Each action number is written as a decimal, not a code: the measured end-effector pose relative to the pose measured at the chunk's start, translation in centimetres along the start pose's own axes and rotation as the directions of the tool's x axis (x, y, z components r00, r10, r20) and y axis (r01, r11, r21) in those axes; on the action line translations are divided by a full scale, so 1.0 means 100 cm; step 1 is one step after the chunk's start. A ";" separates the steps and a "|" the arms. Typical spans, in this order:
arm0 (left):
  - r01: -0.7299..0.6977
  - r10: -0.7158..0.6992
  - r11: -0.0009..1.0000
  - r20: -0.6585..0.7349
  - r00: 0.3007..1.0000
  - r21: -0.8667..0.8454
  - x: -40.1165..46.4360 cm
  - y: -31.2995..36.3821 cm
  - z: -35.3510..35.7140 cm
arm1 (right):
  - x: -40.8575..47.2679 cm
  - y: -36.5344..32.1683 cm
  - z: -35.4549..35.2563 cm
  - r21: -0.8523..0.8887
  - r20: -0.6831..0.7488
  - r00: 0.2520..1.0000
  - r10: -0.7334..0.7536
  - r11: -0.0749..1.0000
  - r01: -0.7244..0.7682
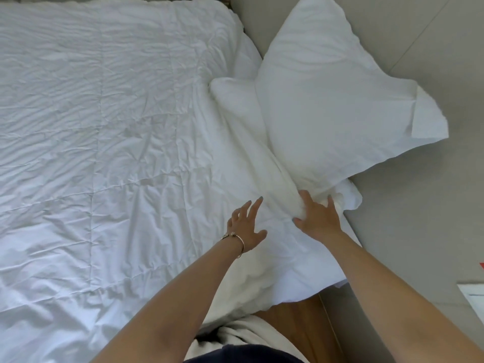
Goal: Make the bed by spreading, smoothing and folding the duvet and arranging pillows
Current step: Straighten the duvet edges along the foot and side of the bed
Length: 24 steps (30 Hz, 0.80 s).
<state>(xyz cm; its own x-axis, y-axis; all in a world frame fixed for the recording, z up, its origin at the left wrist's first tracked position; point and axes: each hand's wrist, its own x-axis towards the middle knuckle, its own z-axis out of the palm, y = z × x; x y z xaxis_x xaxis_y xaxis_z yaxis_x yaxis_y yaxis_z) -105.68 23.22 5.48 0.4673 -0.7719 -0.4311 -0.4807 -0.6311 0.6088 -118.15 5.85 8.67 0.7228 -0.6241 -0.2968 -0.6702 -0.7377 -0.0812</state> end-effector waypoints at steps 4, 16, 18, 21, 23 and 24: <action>-0.059 0.057 0.998 -0.069 0.996 -0.027 -0.008 -0.001 -0.004 | -0.020 -0.002 -0.014 0.270 0.037 0.992 -0.125 0.957 0.110; -0.195 0.193 0.980 -0.048 0.980 -0.047 -0.072 -0.059 -0.039 | -0.073 -0.078 -0.010 0.604 -0.110 0.992 -0.054 0.790 0.110; -0.278 0.283 0.942 0.001 0.959 -0.188 -0.079 -0.063 -0.038 | -0.074 -0.098 -0.025 0.730 -0.185 0.983 -0.001 0.669 0.138; -0.387 0.418 0.828 -0.014 0.908 -0.407 -0.091 -0.063 -0.039 | -0.075 -0.129 -0.044 0.862 -0.214 0.973 0.082 0.485 0.149; -0.422 0.455 0.772 -0.052 0.889 -0.476 -0.094 -0.059 -0.042 | -0.072 -0.142 -0.049 0.885 -0.242 0.963 0.122 0.436 0.167; -0.434 0.454 0.768 -0.078 0.887 -0.471 -0.095 -0.054 -0.044 | -0.072 -0.146 -0.052 0.887 -0.247 0.958 0.144 0.433 0.163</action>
<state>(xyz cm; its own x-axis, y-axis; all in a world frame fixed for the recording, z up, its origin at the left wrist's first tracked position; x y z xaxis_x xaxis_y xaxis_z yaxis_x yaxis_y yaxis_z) -104.27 34.35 9.19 0.2539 -0.9657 -0.0543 -0.2224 -0.1129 0.9684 -112.64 19.80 16.89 0.6374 -0.7681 -0.0615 -0.3213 -0.1924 -0.9272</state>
